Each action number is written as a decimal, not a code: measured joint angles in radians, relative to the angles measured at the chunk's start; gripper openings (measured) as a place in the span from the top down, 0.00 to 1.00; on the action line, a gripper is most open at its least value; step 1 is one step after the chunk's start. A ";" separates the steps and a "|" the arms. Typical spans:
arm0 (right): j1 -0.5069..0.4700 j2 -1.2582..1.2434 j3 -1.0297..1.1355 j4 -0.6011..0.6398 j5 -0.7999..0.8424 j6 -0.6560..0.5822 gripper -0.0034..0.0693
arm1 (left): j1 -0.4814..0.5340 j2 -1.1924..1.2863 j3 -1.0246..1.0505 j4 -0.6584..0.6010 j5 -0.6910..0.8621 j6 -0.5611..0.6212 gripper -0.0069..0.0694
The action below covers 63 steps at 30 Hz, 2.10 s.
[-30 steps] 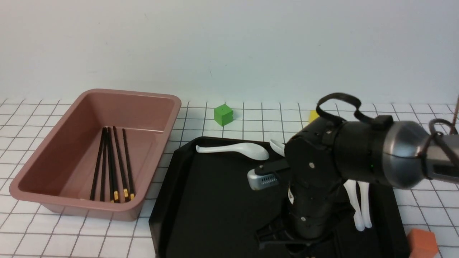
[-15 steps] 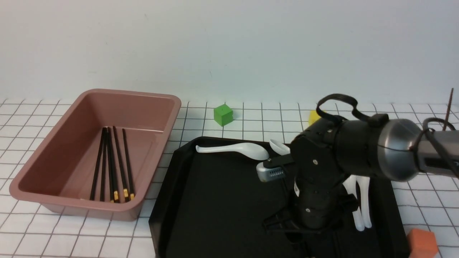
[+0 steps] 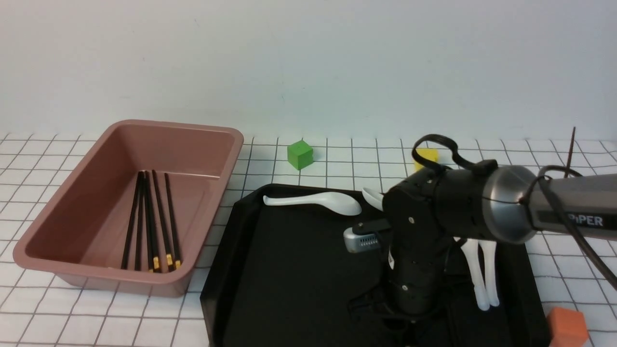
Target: On white black tablecloth take chopsticks from black tray and put them in box.
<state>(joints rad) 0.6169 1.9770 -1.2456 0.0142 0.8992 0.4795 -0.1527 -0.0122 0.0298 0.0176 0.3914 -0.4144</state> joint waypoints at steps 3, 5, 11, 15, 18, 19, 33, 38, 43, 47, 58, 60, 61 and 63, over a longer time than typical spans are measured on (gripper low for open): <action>0.000 0.000 0.000 0.004 -0.002 -0.001 0.76 | 0.000 0.000 0.000 0.000 0.000 0.000 0.61; 0.000 0.000 -0.001 0.004 0.000 -0.008 0.76 | 0.000 0.000 0.000 0.000 0.000 0.000 0.61; 0.000 -0.017 0.001 0.004 0.003 -0.023 0.76 | 0.000 0.000 0.000 0.000 0.000 0.000 0.60; 0.000 -0.057 0.011 0.008 0.028 -0.023 0.76 | 0.000 0.000 0.000 0.000 0.000 0.000 0.60; 0.000 -0.136 0.001 0.035 0.038 -0.035 0.76 | 0.000 0.000 0.000 0.000 0.000 0.000 0.60; 0.000 -0.171 -0.010 0.058 0.038 -0.050 0.76 | 0.000 0.000 0.000 0.000 0.000 0.000 0.60; 0.123 -0.106 -0.371 0.632 -0.400 -0.640 0.76 | 0.000 0.000 0.000 0.000 0.001 0.000 0.60; 0.192 0.065 -0.499 0.813 -0.613 -0.836 0.76 | 0.000 0.000 0.000 0.000 0.001 0.000 0.60; 0.213 0.191 -0.529 0.876 -0.722 -0.901 0.70 | 0.000 0.000 0.000 0.000 0.001 0.000 0.60; 0.208 0.215 -0.529 0.881 -0.692 -0.907 0.54 | 0.000 0.000 0.000 0.000 0.001 0.000 0.60; 0.036 0.001 -0.530 0.738 -0.127 -0.910 0.77 | 0.000 0.000 0.000 0.000 0.001 0.000 0.60; -0.020 -0.089 -0.535 0.700 0.006 -0.899 0.91 | 0.000 0.000 0.000 0.000 0.001 0.000 0.60; -0.048 -0.146 -0.537 0.676 0.080 -0.882 0.95 | 0.000 0.000 0.000 0.000 0.001 0.000 0.60; -0.102 -0.241 -0.538 0.625 0.197 -0.836 0.97 | 0.000 0.000 0.000 0.000 0.001 0.000 0.60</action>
<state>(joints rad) 0.5151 1.7363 -1.7834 0.6392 1.0958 -0.3570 -0.1527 -0.0122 0.0298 0.0176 0.3923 -0.4144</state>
